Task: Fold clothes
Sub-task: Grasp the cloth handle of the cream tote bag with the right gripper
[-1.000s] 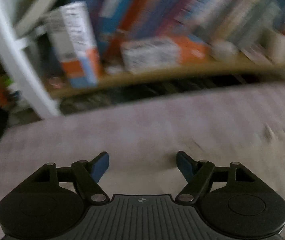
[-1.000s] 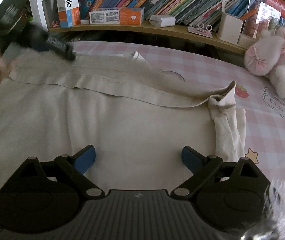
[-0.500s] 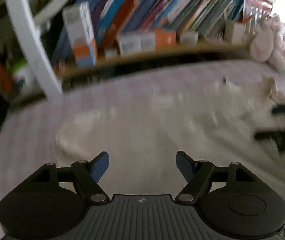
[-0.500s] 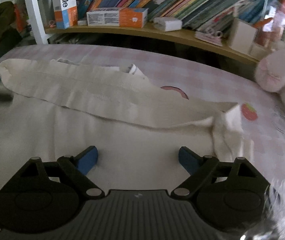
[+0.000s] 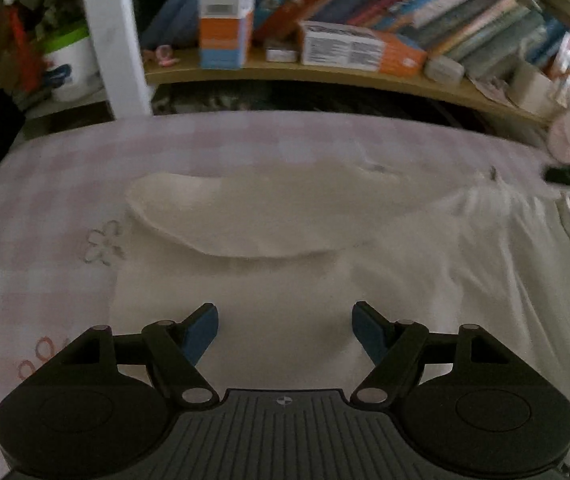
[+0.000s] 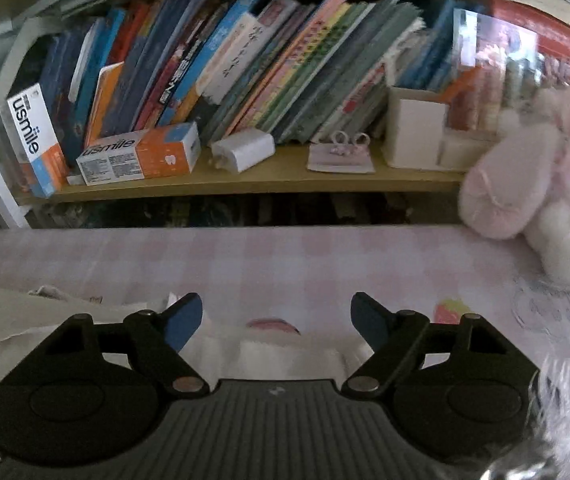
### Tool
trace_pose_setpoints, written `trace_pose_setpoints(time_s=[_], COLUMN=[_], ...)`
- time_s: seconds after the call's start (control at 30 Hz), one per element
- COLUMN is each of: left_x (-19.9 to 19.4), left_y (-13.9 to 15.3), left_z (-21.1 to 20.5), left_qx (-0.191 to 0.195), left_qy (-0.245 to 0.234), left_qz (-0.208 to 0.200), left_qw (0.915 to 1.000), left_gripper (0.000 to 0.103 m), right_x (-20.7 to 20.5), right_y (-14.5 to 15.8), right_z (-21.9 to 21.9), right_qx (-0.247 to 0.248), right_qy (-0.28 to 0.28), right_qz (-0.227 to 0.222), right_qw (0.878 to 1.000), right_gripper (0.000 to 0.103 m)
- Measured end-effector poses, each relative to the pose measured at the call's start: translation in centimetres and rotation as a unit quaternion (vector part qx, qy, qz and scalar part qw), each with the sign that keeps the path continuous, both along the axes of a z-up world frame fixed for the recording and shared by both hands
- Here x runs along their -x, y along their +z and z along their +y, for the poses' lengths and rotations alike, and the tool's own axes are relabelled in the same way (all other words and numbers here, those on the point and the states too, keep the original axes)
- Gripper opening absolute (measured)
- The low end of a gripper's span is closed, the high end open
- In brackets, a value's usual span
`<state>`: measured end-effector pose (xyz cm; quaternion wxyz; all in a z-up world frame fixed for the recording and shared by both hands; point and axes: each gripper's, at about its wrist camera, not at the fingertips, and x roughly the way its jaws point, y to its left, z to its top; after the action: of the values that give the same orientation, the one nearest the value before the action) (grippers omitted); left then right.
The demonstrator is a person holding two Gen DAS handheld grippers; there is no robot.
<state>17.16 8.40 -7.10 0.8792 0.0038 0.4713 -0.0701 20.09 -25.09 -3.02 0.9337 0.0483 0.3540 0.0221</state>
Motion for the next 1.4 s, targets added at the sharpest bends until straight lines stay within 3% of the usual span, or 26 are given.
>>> trace_pose_setpoints(time_s=[0.13,0.27,0.33,0.43,0.47,0.5,0.63,0.77,0.8,0.83,0.9,1.0,1.1,1.13,1.23,1.4], left_x=[-2.7,-6.5,-7.7,-7.9,-7.4,-6.4,-0.6,7.0,8.8,10.4,12.9,15.1,15.7,15.7,15.8,17.0], left_y=[-0.3,0.3,1.9,4.8,5.6,6.4,7.4,5.8,5.3,4.6,3.4,2.0,2.1,2.1,2.3,2.7], left_z=[0.0,-0.3,1.2,5.5,6.7,7.3,6.3,4.5,4.1,3.7,3.2,2.7,2.1,2.0,2.6,3.3], left_qx=[-0.007,-0.007,0.016,0.096,0.119,0.123,0.070,0.057,0.055,0.057,0.065,0.039,0.011,0.003,0.000,0.006], left_qy=[-0.002,0.003,0.063,0.182,0.202,0.192,0.100,0.049,0.047,0.051,0.065,0.066,0.043,0.040,0.054,0.064], left_qz=[0.002,0.006,-0.022,-0.047,-0.055,-0.065,-0.070,-0.038,-0.033,-0.026,-0.008,-0.007,-0.008,-0.005,-0.003,-0.015], left_qw=[1.0000,1.0000,0.9977,0.9774,0.9704,0.9714,0.9901,0.9965,0.9969,0.9967,0.9958,0.9970,0.9990,0.9992,0.9986,0.9978], left_gripper=[0.076,0.076,0.076,0.076,0.076,0.076,0.076,0.076,0.076,0.076,0.076,0.077,0.077,0.077,0.077,0.077], right_x=[2.9,4.5,4.7,4.4,4.2,4.0,2.6,1.6,1.7,1.7,2.1,2.8,1.5,1.3,2.6,7.1], right_y=[-0.5,-1.4,-1.5,-1.5,-1.5,-1.5,-2.4,-3.4,-3.3,-3.1,-2.0,-0.5,-2.2,-2.5,-1.3,1.5], right_z=[-0.6,-0.3,-0.8,-2.2,-2.7,-3.2,-4.6,-4.7,-4.8,-4.8,-5.2,-7.0,-7.4,-7.5,-8.3,-10.4], right_qx=[-0.017,0.005,0.019,0.041,0.048,0.055,0.065,0.073,0.068,0.063,0.053,0.003,0.028,0.039,0.036,0.009], right_qy=[0.007,0.002,-0.011,-0.033,-0.039,-0.044,-0.036,-0.018,-0.010,-0.003,-0.007,-0.042,-0.045,-0.049,-0.085,-0.104], right_qz=[0.017,0.034,0.035,0.034,0.033,0.033,0.053,0.066,0.064,0.061,0.044,0.013,0.059,0.066,0.041,0.029], right_qw=[1.000,0.999,0.999,0.998,0.998,0.997,0.996,0.995,0.996,0.996,0.998,0.999,0.997,0.996,0.995,0.994], right_gripper=[0.081,0.081,0.081,0.079,0.078,0.074,0.054,0.047,0.038,0.016,0.009,0.009,0.011,0.018,0.036,0.037])
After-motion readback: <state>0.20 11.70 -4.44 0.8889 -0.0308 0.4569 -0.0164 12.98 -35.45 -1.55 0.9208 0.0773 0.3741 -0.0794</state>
